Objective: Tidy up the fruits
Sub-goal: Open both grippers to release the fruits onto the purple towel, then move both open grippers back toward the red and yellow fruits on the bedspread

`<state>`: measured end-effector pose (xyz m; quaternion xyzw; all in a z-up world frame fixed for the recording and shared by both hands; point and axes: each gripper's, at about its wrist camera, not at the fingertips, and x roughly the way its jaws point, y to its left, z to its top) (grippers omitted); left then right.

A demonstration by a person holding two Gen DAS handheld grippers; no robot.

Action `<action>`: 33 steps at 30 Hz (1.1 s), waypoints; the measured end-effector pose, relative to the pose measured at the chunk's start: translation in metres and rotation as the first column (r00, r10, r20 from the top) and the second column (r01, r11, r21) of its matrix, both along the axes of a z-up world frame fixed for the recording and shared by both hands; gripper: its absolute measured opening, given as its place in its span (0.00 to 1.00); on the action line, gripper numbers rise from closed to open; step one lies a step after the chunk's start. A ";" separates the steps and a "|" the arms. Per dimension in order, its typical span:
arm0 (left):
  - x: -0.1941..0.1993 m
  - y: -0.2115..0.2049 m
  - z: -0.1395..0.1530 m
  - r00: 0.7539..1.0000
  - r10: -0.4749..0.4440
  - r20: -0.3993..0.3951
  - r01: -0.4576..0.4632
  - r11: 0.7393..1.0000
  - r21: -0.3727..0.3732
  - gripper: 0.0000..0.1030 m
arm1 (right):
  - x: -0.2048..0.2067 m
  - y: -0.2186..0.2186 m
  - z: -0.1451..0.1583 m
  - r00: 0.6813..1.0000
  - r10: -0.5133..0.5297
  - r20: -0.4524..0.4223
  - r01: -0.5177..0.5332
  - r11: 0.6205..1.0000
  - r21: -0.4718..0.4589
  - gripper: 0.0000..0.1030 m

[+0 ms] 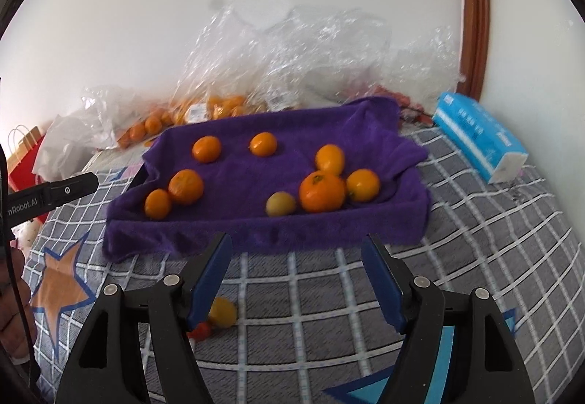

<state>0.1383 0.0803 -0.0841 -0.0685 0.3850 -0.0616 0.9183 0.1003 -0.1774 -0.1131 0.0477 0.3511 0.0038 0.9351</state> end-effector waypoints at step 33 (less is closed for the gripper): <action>-0.006 0.066 -0.018 0.992 0.089 -0.088 -0.098 0.989 -0.108 0.35 | 0.022 0.105 -0.045 0.963 0.217 -0.158 -0.224 0.974 -0.025 0.20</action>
